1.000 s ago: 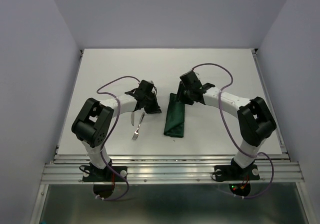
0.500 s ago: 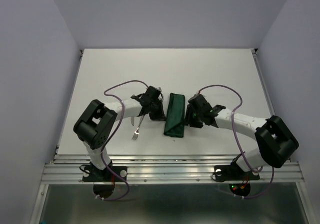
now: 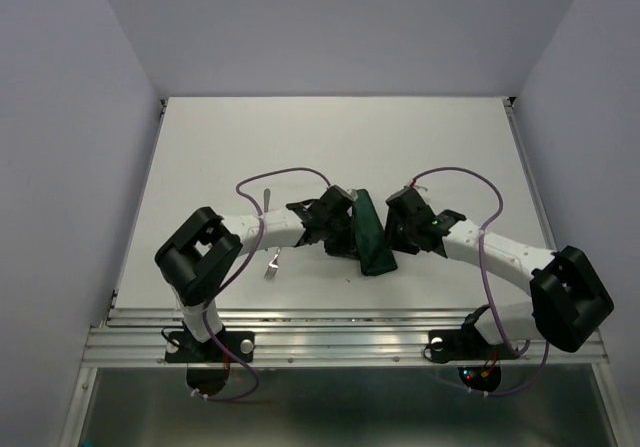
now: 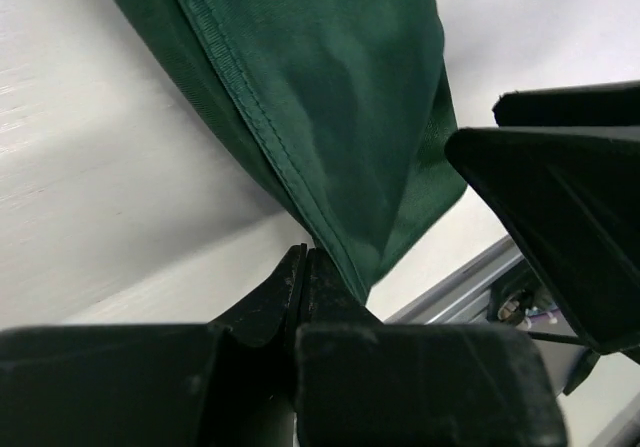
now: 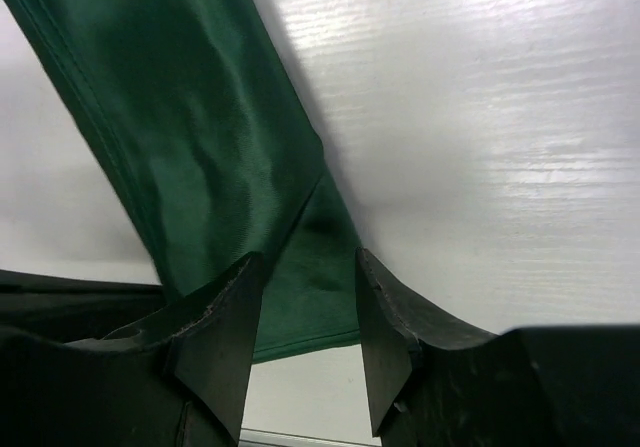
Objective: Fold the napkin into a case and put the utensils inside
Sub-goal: Smooth out the smaller rectangle-folded napkin at the center of the board.
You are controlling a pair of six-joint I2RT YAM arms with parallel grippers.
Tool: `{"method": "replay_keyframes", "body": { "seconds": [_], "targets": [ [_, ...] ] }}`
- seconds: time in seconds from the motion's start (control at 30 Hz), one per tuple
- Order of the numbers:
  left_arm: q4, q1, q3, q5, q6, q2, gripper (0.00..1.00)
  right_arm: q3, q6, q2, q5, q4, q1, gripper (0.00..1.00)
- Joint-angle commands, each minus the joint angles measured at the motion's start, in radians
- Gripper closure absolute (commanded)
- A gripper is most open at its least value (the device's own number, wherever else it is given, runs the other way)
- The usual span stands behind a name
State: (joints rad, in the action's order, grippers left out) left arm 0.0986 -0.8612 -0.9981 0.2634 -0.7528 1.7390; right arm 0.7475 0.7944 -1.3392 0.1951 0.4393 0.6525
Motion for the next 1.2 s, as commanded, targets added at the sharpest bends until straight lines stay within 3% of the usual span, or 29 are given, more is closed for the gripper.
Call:
{"method": "replay_keyframes", "body": {
  "seconds": [0.0, 0.1, 0.23, 0.33, 0.43, 0.57, 0.8, 1.0, 1.17],
  "targets": [
    [0.029, -0.007, -0.042, -0.009, 0.004, -0.022, 1.0, 0.065, -0.044, 0.054, 0.086, 0.053, -0.022, 0.53],
    [0.073, -0.006, -0.056, -0.064, 0.033, -0.045, 1.0, 0.09, -0.089, 0.054, 0.067, 0.073, -0.022, 0.52],
    [0.104, -0.002, -0.076, -0.087, 0.055, -0.027, 1.0, 0.107, -0.118, -0.004, 0.044, 0.107, -0.022, 0.38],
    [0.108, -0.002, -0.086, -0.066, 0.052, 0.016, 1.0, 0.085, -0.109, -0.006, 0.104, 0.105, -0.022, 0.36],
    [0.095, -0.004, -0.077, -0.036, 0.046, 0.047, 1.0, 0.081, -0.109, 0.014, 0.136, 0.105, -0.057, 0.43],
    [0.081, -0.007, -0.074, -0.027, 0.047, 0.068, 1.0, 0.079, -0.115, 0.008, 0.156, 0.105, -0.09, 0.59],
    [0.079, -0.013, -0.1, -0.018, 0.049, 0.1, 1.0, 0.064, -0.115, -0.141, 0.196, 0.084, -0.108, 0.77],
    [0.079, -0.016, -0.117, -0.013, 0.05, 0.102, 1.0, 0.006, -0.162, -0.144, 0.052, -0.008, -0.108, 0.82],
    [0.079, -0.027, -0.142, -0.004, 0.047, 0.114, 1.0, 0.007, -0.155, -0.152, 0.032, -0.014, -0.06, 0.82]
  ]
}}
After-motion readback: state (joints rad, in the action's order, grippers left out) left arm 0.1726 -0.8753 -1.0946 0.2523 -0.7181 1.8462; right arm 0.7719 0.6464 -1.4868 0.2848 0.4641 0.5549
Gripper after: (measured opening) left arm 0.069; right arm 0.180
